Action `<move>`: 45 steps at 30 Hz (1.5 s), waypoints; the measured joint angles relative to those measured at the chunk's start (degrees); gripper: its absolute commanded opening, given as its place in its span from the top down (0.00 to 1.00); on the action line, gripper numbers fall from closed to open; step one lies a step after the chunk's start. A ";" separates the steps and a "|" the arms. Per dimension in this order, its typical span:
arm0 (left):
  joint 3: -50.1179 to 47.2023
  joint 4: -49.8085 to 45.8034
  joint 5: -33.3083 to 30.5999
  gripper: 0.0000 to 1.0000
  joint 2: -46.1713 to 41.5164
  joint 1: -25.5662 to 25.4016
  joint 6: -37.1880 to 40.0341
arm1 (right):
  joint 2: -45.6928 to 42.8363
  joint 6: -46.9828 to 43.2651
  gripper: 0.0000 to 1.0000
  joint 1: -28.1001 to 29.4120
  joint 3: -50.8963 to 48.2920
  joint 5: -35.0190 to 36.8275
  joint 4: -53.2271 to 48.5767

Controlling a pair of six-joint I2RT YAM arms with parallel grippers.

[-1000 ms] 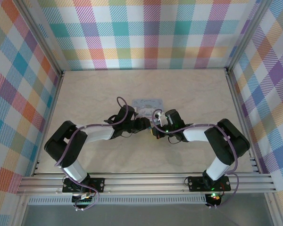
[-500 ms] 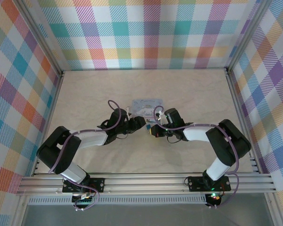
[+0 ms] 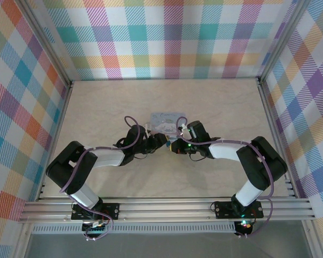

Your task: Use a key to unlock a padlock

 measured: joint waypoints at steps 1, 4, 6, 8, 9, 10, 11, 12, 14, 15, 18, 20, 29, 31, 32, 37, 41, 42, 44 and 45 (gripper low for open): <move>0.00 0.02 0.02 0.47 0.20 -0.02 -0.15 | 0.00 0.17 1.00 0.00 0.07 -0.04 -0.04; 0.00 0.07 0.02 0.46 1.18 -0.02 -0.37 | 0.00 0.42 1.00 0.00 0.20 -0.37 -0.22; 0.00 0.09 0.04 0.46 2.19 -0.04 -0.92 | 0.00 0.61 1.00 0.00 0.26 -0.42 -0.24; 0.00 0.31 0.04 0.47 3.08 -0.09 -1.53 | 0.04 0.61 1.00 0.00 0.31 -0.44 -0.26; 0.00 0.59 0.11 0.47 3.61 -0.17 -1.81 | 0.07 0.63 1.00 0.00 0.31 -0.52 -0.26; 0.00 0.98 0.20 0.48 3.93 -0.26 -2.03 | 0.11 0.63 1.00 0.00 0.31 -0.59 -0.26; 0.00 1.46 0.26 0.48 4.31 -0.35 -2.36 | 0.22 0.63 1.00 0.00 0.33 -0.61 -0.26; 0.00 1.99 0.31 0.49 4.63 -0.39 -2.78 | 0.35 0.66 1.00 0.00 0.37 -0.70 -0.26; 0.00 3.13 0.39 0.49 5.27 -0.46 -3.41 | 0.55 0.68 1.00 0.00 0.42 -0.81 -0.26; 0.02 3.61 0.39 0.50 5.62 -0.46 -3.67 | 0.63 0.74 1.00 0.00 0.44 -0.85 -0.24; 0.02 5.07 0.39 0.51 6.78 -0.52 -4.81 | 0.76 0.85 1.00 0.00 0.52 -1.01 -0.24; 0.02 6.12 0.26 0.52 7.63 -0.66 -5.62 | 0.76 1.05 1.00 0.00 0.57 -1.03 -0.24; 0.02 12.46 0.20 0.61 10.97 -0.90 -10.47 | 0.79 1.97 1.00 -0.28 0.57 -0.96 -0.28; 0.02 13.57 0.17 0.64 11.43 -1.03 -11.21 | 0.83 2.14 1.00 -0.37 0.57 -0.94 -0.28; 0.02 14.01 0.17 0.66 11.52 -1.09 -11.63 | 0.83 2.32 1.00 -0.44 0.57 -0.96 -0.26; 0.02 14.95 0.00 0.77 11.65 -1.11 -12.55 | 0.90 3.21 1.00 -0.70 0.57 -0.98 -0.22; 0.02 15.10 -0.68 0.88 11.65 -1.11 -12.68 | 0.90 3.65 0.93 -1.57 0.48 -1.03 -0.13; 0.02 15.13 -0.83 0.90 11.65 -1.11 -12.61 | 0.90 3.72 0.91 -1.75 0.39 -1.01 -0.04; 0.02 15.32 -0.85 0.94 11.65 -1.11 -12.57 | 0.79 3.76 0.82 -2.14 0.00 -0.98 0.33; 0.02 15.52 -0.81 0.95 11.63 -1.16 -12.57 | 0.70 3.74 0.80 -2.32 -0.26 -1.01 0.57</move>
